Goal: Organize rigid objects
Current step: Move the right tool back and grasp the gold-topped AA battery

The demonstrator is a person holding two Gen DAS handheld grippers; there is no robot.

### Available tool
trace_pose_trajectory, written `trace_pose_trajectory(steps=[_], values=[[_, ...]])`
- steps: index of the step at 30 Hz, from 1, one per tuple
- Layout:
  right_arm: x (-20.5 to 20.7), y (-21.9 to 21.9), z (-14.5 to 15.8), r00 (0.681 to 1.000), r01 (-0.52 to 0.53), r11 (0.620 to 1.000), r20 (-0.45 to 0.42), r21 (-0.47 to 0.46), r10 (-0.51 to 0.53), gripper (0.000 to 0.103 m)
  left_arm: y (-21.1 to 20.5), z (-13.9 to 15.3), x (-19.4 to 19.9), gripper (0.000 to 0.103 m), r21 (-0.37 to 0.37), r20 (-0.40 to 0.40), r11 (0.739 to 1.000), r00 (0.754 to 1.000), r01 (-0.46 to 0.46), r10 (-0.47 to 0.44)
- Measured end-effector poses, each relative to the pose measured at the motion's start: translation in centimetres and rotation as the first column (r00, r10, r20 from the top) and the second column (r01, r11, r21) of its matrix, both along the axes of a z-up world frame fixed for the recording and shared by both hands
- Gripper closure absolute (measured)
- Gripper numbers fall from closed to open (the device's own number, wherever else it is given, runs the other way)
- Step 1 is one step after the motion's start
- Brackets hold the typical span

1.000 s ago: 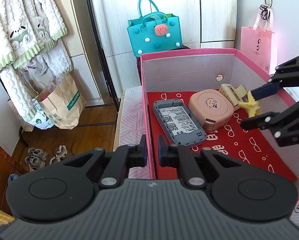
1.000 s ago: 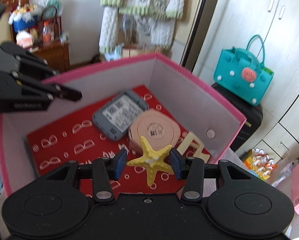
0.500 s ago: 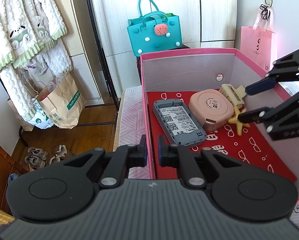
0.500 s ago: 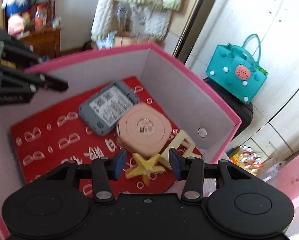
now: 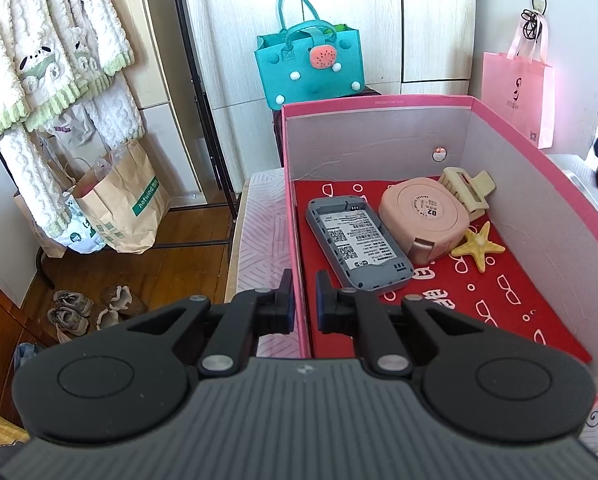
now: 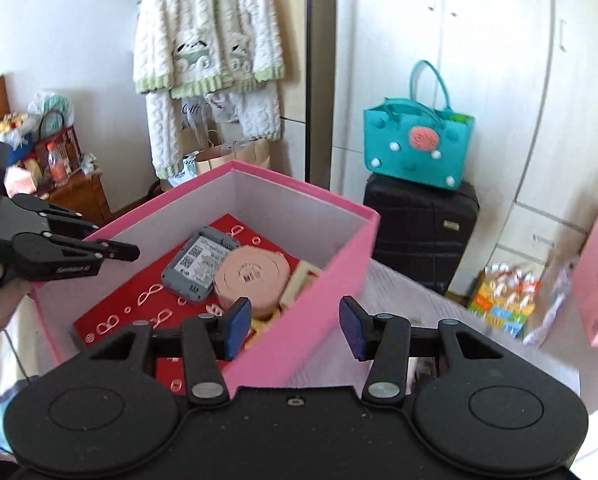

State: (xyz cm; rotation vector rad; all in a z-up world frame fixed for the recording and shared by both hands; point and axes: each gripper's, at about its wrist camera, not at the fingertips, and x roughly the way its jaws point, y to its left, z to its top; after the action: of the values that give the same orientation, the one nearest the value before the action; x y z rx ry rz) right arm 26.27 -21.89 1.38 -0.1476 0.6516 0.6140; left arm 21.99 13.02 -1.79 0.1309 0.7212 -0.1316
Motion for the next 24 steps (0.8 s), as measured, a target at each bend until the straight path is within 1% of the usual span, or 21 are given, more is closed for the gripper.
trace_pose_trajectory(steps=[3, 6, 8, 13, 20, 24], values=[[-1.1, -2.4, -0.5, 0.999, 0.039, 0.999, -0.028, 0.029, -0.039, 0.05, 0.0, 0.0, 0.0, 0.094, 0.001, 0.0, 1.0, 1.0, 0.0, 0.0], [-2.1, -4.3, -1.7, 0.994, 0.059, 0.998, -0.089, 0.035, -0.056, 0.053, 0.0, 0.0, 0.1, 0.094, -0.001, -0.001, 1.0, 1.0, -0.001, 0.001], [-2.4, -5.3, -2.7, 0.989, 0.076, 0.997, -0.132, 0.024, -0.072, 0.053, 0.0, 0.0, 0.1, 0.094, 0.001, -0.002, 1.0, 1.0, -0.001, 0.001], [-3.7, -6.9, -5.5, 0.975, 0.104, 0.995, -0.198, -0.01, -0.104, 0.054, 0.0, 0.0, 0.2, 0.094, 0.003, -0.006, 1.0, 1.0, 0.0, 0.0], [-5.0, -7.8, -8.2, 0.961, 0.107, 0.993, -0.25, -0.042, -0.114, 0.054, 0.0, -0.1, 0.1, 0.094, 0.006, -0.011, 1.0, 1.0, -0.002, 0.002], [-4.9, -8.0, -9.3, 0.956, 0.127, 0.99, -0.257, -0.062, -0.139, 0.055, -0.1, -0.2, 0.1, 0.094, 0.008, -0.014, 1.0, 1.0, -0.001, 0.001]])
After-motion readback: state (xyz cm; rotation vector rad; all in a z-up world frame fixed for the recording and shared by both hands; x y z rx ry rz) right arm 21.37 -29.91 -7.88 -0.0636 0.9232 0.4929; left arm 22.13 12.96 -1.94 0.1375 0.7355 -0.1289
